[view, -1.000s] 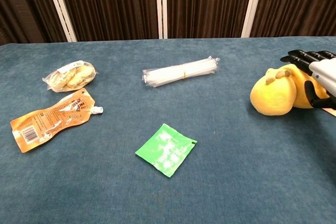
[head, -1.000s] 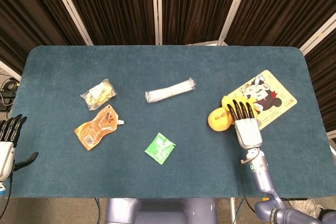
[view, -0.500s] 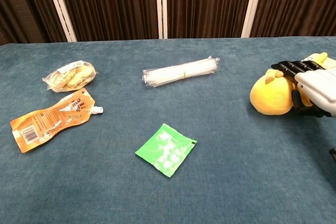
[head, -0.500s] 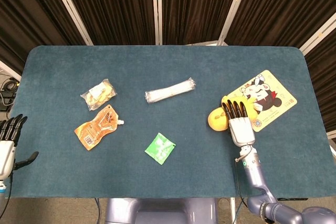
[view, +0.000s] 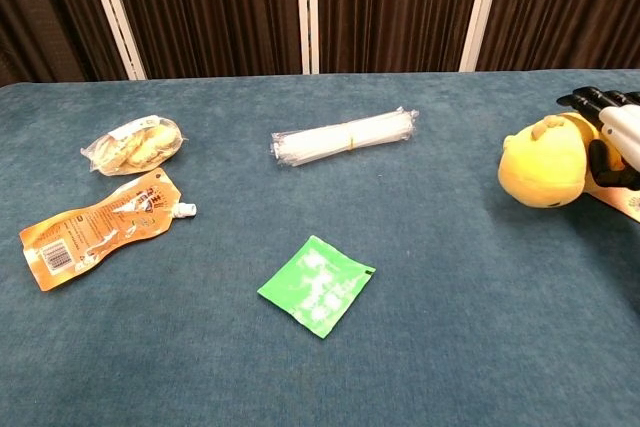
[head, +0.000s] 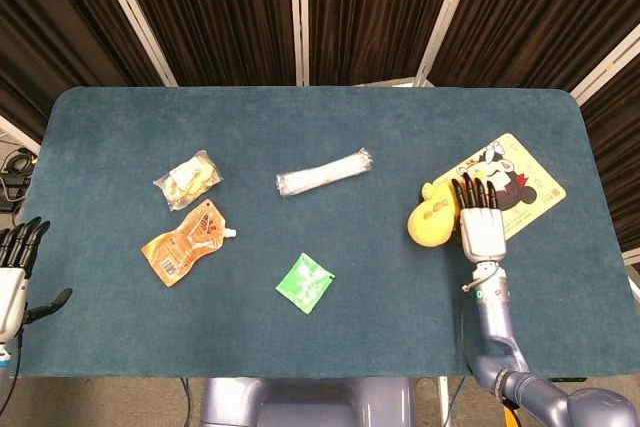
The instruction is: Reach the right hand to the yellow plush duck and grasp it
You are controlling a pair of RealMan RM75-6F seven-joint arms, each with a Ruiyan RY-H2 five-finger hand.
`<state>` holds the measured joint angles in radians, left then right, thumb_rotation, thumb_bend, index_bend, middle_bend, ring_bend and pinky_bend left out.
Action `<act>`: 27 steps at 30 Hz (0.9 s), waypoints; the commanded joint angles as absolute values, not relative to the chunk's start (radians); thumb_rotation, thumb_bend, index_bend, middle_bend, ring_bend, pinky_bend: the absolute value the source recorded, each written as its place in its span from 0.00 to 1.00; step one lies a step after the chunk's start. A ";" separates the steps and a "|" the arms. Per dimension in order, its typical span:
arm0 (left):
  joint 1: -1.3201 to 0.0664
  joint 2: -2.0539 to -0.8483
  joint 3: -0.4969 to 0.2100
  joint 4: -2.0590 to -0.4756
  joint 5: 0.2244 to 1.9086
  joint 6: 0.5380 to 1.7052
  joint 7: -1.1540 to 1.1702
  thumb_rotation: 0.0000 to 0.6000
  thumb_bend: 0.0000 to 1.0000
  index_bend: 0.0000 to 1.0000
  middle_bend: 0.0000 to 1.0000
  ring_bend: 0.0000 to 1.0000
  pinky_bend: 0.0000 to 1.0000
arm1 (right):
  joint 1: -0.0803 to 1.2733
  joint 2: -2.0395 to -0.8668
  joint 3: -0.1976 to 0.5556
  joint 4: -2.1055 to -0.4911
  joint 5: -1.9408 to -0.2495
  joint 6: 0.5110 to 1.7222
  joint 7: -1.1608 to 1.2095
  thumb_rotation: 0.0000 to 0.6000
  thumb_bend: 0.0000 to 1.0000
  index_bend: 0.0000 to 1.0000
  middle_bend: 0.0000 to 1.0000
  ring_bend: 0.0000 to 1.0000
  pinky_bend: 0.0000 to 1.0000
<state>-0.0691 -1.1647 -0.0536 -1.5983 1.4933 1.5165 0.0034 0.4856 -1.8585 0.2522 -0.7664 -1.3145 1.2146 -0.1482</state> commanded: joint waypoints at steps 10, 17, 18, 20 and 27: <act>-0.067 -1.164 -0.052 -1.602 1.496 1.521 0.005 1.00 0.21 0.00 0.00 0.00 0.00 | 0.465 -1.868 0.198 -0.774 -1.342 1.216 -0.141 1.00 1.00 0.00 0.00 0.00 0.00; -0.068 -1.164 -0.050 -1.600 1.498 1.518 0.004 1.00 0.21 0.00 0.00 0.00 0.00 | 0.448 -1.891 0.152 -0.763 -1.388 1.250 -0.107 1.00 1.00 0.00 0.00 0.00 0.00; -0.068 -1.164 -0.050 -1.600 1.498 1.519 0.004 1.00 0.21 0.00 0.00 0.00 0.00 | 0.445 -1.893 0.147 -0.763 -1.396 1.260 -0.101 1.00 1.00 0.00 0.00 0.00 0.00; -0.069 -1.165 -0.050 -1.600 1.499 1.519 0.005 1.00 0.21 0.00 0.00 0.00 0.00 | 0.440 -1.894 0.139 -0.767 -1.411 1.280 -0.090 1.00 1.00 0.00 0.00 0.00 0.00; -0.069 -1.167 -0.048 -1.601 1.502 1.519 0.011 1.00 0.21 0.00 0.00 0.00 0.00 | 0.425 -1.885 0.115 -0.797 -1.469 1.364 -0.056 1.00 1.00 0.00 0.00 0.00 0.00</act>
